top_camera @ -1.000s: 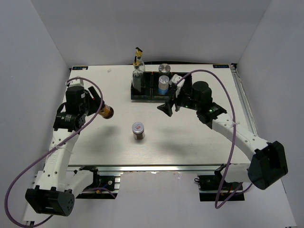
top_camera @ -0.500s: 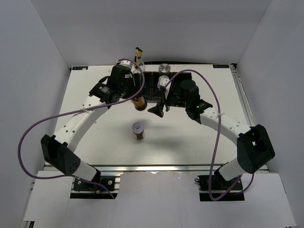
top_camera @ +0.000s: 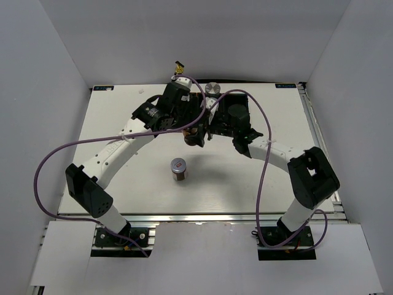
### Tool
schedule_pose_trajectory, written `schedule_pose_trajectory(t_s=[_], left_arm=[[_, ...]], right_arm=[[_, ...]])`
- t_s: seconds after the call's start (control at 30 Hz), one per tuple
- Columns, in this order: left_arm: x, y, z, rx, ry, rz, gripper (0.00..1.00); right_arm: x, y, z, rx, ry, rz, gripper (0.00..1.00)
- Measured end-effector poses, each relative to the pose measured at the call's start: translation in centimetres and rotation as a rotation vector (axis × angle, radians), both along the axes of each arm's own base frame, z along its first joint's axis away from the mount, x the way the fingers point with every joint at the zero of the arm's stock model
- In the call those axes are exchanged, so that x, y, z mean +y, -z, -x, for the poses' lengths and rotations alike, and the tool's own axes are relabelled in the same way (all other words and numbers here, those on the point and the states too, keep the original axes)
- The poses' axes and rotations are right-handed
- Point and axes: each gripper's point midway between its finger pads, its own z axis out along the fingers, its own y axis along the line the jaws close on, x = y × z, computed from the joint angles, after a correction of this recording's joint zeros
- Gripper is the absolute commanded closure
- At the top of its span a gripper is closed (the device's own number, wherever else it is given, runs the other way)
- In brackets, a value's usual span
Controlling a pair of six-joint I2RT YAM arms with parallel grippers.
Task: Organize the condiment bottles
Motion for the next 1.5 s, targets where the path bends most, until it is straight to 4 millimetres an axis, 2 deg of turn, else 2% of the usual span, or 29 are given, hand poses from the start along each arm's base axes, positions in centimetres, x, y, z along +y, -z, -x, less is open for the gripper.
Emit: schedule_pose_trajectory(t_s=[0.07,0.13,0.27,0.47,0.57,0.6,0.67,0.7,0.77,0.8,0.83,0.9,0.93,0.97,1.03,1.17,1.3,1.4,1.5], left_arm=[[0.2,-0.2,0.0,-0.003,-0.006,-0.006,1.0],[0.3,-0.3,-0.1,-0.009,-0.014,-0.011,1.0],[0.4,-0.5,-0.2,-0.018,-0.025,-0.012,1.0],[0.2,-0.7,-0.3,-0.023,-0.036,-0.002,1.0],[-0.1,-0.8,-0.3,-0.029,-0.034,0.01,1.0],[-0.2,-1.0,-0.4,-0.037,-0.036,0.017,1.0],[-0.3,-1.3,-0.7,-0.054,-0.041,0.027,1.0],[-0.3,-1.4,-0.7,-0.057,-0.043,0.031,1.0],[-0.3,-1.5,-0.8,-0.06,-0.045,0.03,1.0],[-0.3,-1.5,-0.8,-0.061,-0.046,0.03,0.94],[-0.2,-1.5,-0.8,-0.061,-0.047,0.028,0.89],[-0.2,-1.4,-0.8,-0.061,-0.05,0.025,0.63],[-0.1,-1.4,-0.8,-0.062,-0.052,0.023,0.27],[-0.1,-1.4,-0.8,-0.062,-0.052,0.023,0.02],[0.1,-1.7,-1.0,-0.073,-0.066,0.03,0.02],[-0.7,-3.8,-0.7,-0.127,-0.055,0.092,0.02],[-0.7,-6.1,-0.2,-0.187,-0.066,0.144,0.02],[0.4,-7.5,-0.5,-0.236,-0.124,0.155,0.02],[2.2,-8.2,-0.9,-0.282,-0.206,0.145,0.02]], right_arm=[[0.2,-0.4,-0.2,-0.004,0.003,-0.024,0.11],[0.4,-0.7,-0.3,-0.001,0.004,-0.044,0.16],[0.9,-1.9,-0.6,-0.008,0.009,-0.105,0.16],[1.1,-2.5,-0.6,0.015,0.019,-0.199,0.18],[1.1,-2.9,-0.3,0.019,0.017,-0.233,0.29],[1.1,-3.1,-0.3,0.02,0.014,-0.243,0.37],[1.1,-3.3,-0.3,0.026,0.019,-0.258,0.48],[1.2,-3.4,-0.2,0.028,0.018,-0.264,0.58],[1.2,-3.5,-0.3,0.03,0.021,-0.271,0.68],[1.2,-3.5,-0.3,0.032,0.021,-0.272,0.79],[1.2,-3.4,-0.3,0.035,0.022,-0.272,0.84],[1.3,-3.3,-0.4,0.037,0.021,-0.275,0.87],[1.3,-3.4,-0.3,0.038,0.021,-0.276,0.87],[1.3,-3.4,-0.4,0.041,0.023,-0.277,0.87],[1.2,-3.2,-0.5,0.055,0.035,-0.278,0.88],[0.4,-1.7,-1.7,0.098,0.101,-0.255,0.89],[-0.8,-0.3,-2.6,0.124,0.158,-0.238,0.9],[-2.2,0.8,-3.6,0.147,0.202,-0.222,0.9],[-4.6,1.5,-5.1,0.166,0.272,-0.21,0.9]])
